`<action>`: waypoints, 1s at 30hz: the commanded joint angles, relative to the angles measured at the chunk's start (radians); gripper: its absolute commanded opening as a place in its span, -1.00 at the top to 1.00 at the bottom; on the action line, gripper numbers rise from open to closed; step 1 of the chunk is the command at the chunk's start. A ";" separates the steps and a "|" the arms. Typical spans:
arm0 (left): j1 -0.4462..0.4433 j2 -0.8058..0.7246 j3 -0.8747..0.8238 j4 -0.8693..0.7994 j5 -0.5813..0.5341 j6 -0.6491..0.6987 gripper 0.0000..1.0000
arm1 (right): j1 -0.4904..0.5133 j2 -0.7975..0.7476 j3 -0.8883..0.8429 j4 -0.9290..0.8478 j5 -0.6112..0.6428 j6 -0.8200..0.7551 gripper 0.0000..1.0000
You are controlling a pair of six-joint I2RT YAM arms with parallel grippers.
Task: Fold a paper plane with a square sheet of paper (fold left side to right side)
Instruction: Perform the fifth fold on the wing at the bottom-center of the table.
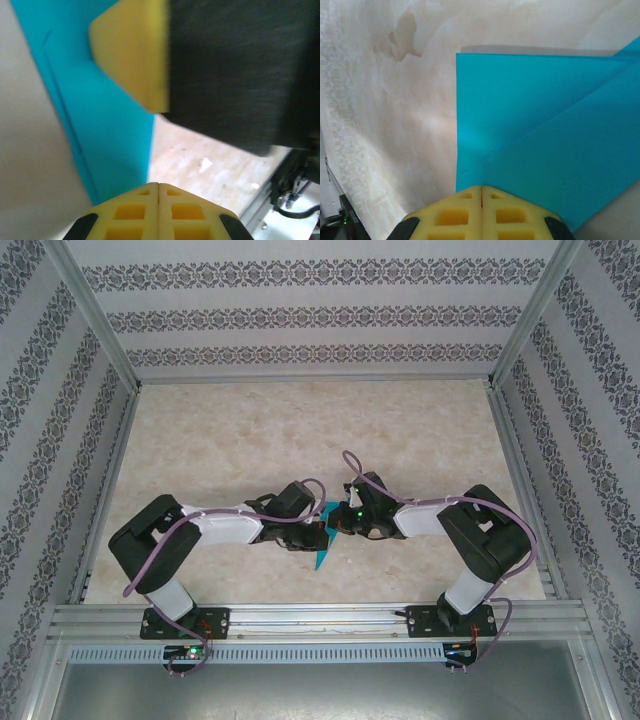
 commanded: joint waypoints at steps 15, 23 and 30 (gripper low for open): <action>-0.013 -0.031 -0.004 -0.011 0.143 -0.038 0.99 | 0.015 0.079 -0.039 -0.107 0.066 -0.010 1.00; -0.013 0.027 -0.007 -0.006 0.122 -0.022 1.00 | 0.018 0.085 -0.035 -0.124 0.072 -0.019 1.00; -0.013 0.056 -0.018 -0.006 0.094 -0.014 1.00 | 0.019 0.080 -0.035 -0.140 0.076 -0.027 1.00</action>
